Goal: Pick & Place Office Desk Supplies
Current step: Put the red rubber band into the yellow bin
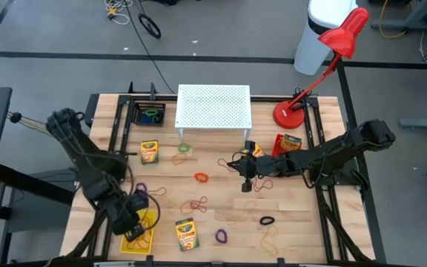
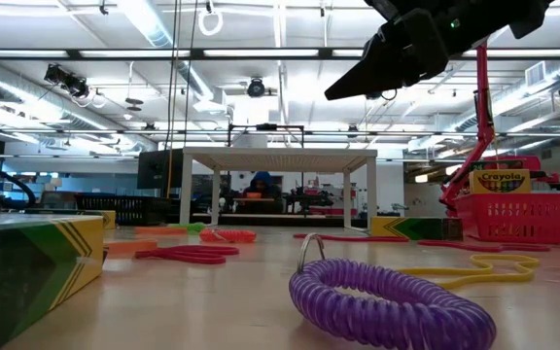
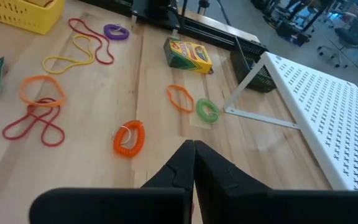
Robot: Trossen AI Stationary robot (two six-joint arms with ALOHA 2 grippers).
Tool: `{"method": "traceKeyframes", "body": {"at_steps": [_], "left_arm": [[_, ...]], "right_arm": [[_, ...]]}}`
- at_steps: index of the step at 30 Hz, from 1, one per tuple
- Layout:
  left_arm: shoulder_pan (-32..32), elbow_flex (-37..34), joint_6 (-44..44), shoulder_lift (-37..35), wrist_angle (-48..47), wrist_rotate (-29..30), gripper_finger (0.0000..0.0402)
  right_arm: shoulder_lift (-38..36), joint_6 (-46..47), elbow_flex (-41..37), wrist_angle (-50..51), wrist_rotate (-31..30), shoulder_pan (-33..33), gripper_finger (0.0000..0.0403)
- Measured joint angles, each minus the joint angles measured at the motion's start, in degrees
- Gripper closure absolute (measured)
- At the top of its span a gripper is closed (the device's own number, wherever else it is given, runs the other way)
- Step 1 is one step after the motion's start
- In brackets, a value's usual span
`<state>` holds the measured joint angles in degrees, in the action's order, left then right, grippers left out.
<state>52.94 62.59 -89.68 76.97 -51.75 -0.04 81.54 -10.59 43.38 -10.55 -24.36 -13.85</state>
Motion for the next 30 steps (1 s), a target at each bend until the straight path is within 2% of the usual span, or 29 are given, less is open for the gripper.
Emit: {"method": "traceKeyframes", "body": {"at_steps": [6, 22, 26, 30], "left_arm": [[2.23, 0.00, -2.94, 3.18, 0.19, 0.25, 0.0395], [2.08, 0.00, -3.59, 8.95, -1.11, -1.77, 0.0392], [2.08, 0.00, -2.46, 10.55, -1.42, -3.67, 0.0371], [2.05, 0.00, -1.99, 11.03, -1.37, -4.07, 0.0330]], "right_arm": [[0.00, 0.00, 0.00, -0.04, 0.01, 0.00, 0.0387], [0.00, 0.20, 0.02, -0.12, 0.00, 0.00, 0.0386], [0.00, 0.21, 0.02, -0.11, 0.00, 0.00, 0.0386], [0.00, 0.21, 0.02, -0.16, 0.00, 0.00, 0.0386]]}}
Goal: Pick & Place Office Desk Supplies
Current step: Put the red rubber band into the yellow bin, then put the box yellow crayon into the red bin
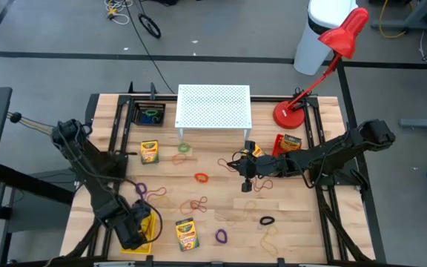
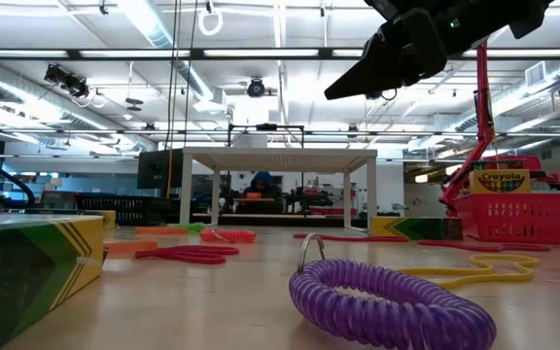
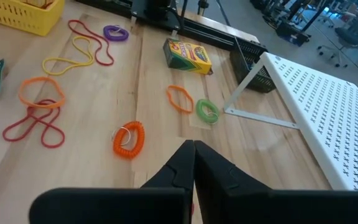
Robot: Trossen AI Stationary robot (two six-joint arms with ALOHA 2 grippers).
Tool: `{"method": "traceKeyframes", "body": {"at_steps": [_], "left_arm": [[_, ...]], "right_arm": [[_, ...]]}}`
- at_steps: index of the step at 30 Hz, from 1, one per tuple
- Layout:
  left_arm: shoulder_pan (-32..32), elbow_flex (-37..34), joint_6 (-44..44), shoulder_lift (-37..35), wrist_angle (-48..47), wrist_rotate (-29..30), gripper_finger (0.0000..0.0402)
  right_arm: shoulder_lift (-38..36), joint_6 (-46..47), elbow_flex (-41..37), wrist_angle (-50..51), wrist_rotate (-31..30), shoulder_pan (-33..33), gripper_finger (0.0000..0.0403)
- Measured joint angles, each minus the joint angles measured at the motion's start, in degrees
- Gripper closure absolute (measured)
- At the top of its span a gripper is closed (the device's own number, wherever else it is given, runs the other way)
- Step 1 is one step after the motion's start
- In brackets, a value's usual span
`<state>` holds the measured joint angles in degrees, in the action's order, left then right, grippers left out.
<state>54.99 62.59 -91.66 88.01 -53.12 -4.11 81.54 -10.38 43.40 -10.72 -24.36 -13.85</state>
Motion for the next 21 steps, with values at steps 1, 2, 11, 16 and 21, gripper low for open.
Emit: {"method": "traceKeyframes", "body": {"at_steps": [1, 2, 11, 16, 21], "left_arm": [[-0.20, 0.00, 0.02, -0.03, -0.05, -0.03, 0.0318], [-0.34, 0.00, 0.04, -0.04, -0.04, -0.11, 0.0306], [-2.59, 0.57, 6.46, -0.13, -3.46, -5.83, 0.0216], [-4.85, 2.36, 18.05, -2.36, -6.84, -3.25, 0.0253], [-8.10, 0.08, 26.73, -9.57, -6.27, 4.94, 0.0360]], "right_arm": [[0.00, 0.00, 0.00, -0.01, 0.01, 0.00, 0.0386], [0.00, -0.01, 0.00, -0.01, 0.01, 0.00, 0.0386], [0.00, -0.01, 0.01, 0.02, 0.00, 0.00, 0.0386], [0.00, 0.33, 0.02, 0.02, 0.02, -0.01, 0.0386], [0.00, 1.10, 0.02, -0.10, 0.02, 0.00, 0.0386]]}}
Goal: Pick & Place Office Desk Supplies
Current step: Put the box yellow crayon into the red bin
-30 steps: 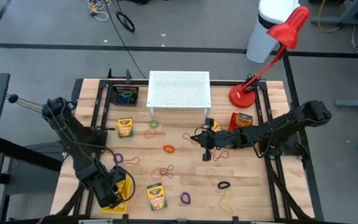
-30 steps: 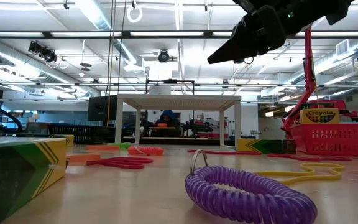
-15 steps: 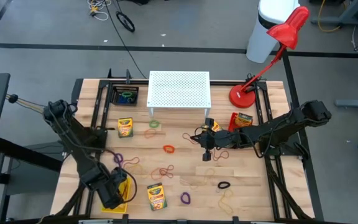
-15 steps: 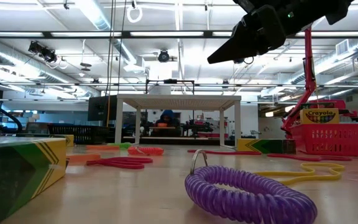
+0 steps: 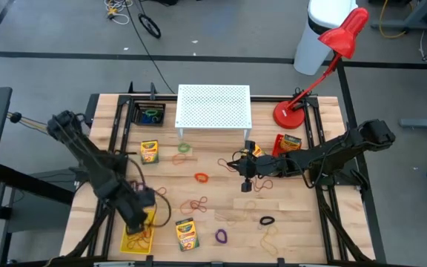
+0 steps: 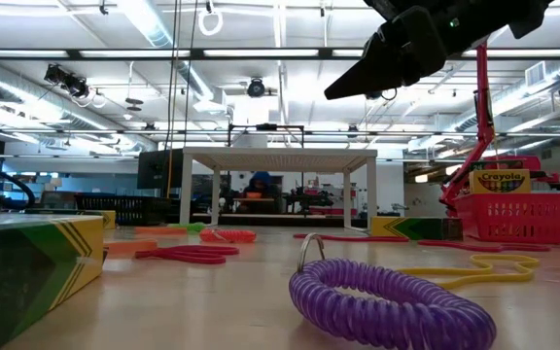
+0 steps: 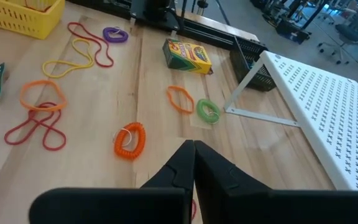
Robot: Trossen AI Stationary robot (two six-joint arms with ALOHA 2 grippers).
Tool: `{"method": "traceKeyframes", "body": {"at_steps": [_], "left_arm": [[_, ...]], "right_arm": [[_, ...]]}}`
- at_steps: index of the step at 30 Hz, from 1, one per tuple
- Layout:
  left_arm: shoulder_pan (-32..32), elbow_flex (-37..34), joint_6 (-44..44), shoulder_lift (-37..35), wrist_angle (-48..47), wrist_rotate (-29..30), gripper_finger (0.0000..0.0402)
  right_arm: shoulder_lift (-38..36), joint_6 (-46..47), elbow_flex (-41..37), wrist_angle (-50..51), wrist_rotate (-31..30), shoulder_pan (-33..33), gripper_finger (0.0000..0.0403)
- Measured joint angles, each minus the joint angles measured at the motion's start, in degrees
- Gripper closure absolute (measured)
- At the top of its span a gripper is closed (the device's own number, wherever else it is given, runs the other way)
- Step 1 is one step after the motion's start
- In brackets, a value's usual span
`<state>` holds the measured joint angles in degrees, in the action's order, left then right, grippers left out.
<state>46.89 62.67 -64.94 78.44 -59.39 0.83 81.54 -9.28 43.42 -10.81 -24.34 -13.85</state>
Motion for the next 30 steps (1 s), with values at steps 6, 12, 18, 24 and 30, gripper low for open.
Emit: {"method": "traceKeyframes", "body": {"at_steps": [6, 12, 18, 24, 30], "left_arm": [[-4.37, -12.83, 7.12, -13.35, 15.43, 10.76, 0.0395], [-10.16, -33.09, 22.24, -21.69, 52.51, 18.27, 0.0396], [-16.63, -48.21, 37.51, -16.76, 88.82, 15.31, 0.0391], [-22.00, -51.34, 46.82, -8.48, 104.28, 15.33, 0.0385], [-25.54, -47.67, 51.10, 1.56, 111.16, 15.08, 0.0384]], "right_arm": [[0.02, 0.67, 0.00, -2.42, 0.00, -0.02, 0.0386], [0.04, 1.88, 0.00, -2.84, 0.00, 0.00, 0.0386], [0.07, 1.89, 0.00, -3.50, 0.00, 0.00, 0.0386], [0.07, 4.46, 0.00, -10.34, 0.04, 0.00, 0.0386], [0.07, 13.72, 0.04, -16.93, 3.97, 0.00, 0.0386]]}}
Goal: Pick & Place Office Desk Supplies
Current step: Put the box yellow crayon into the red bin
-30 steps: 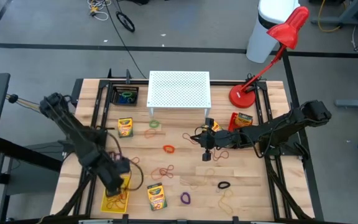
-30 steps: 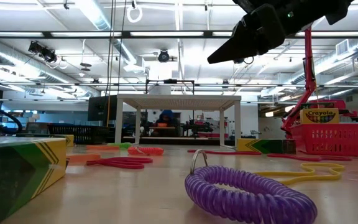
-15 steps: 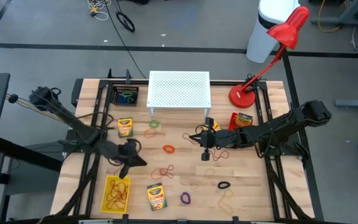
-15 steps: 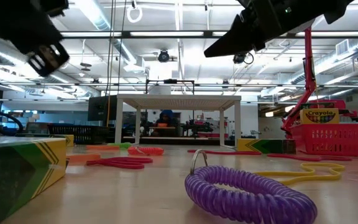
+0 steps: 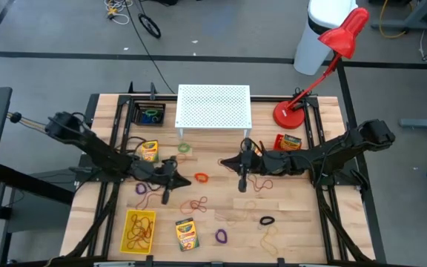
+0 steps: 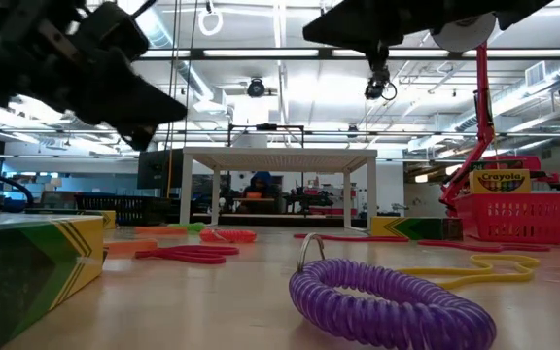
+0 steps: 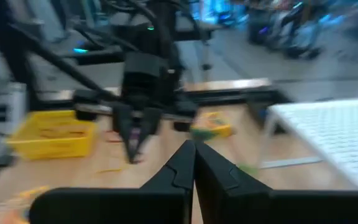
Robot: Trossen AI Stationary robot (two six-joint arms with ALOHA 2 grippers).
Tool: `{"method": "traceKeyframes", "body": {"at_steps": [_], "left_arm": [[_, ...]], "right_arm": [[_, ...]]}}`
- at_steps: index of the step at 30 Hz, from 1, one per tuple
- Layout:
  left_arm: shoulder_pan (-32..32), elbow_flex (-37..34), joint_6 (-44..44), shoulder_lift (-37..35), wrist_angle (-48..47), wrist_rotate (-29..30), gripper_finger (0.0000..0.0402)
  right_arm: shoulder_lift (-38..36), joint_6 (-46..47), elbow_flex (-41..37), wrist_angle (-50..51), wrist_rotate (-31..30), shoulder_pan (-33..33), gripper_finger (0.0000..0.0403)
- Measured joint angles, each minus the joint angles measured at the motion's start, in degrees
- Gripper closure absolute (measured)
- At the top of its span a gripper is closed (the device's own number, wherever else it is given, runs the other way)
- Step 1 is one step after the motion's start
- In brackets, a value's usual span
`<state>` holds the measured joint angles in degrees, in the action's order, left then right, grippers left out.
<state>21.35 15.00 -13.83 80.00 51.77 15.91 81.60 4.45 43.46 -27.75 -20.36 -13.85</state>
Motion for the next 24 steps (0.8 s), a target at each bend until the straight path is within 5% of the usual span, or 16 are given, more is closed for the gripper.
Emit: {"method": "traceKeyframes", "body": {"at_steps": [7, 16, 24], "left_arm": [[1.13, 3.54, 10.98, 10.37, 16.51, -0.34, 0.0396], [1.21, 5.00, 5.69, 15.41, 21.18, -5.46, 0.0387], [2.57, 5.04, 2.71, 15.68, 20.95, -6.50, 0.0386]], "right_arm": [[0.02, 9.61, 0.00, 2.90, 7.11, -1.18, 0.0386], [1.19, 8.81, -0.04, 3.02, -10.83, -7.47, 0.0386], [2.05, 8.79, -0.04, 4.76, -9.28, -9.44, 0.0386]]}}
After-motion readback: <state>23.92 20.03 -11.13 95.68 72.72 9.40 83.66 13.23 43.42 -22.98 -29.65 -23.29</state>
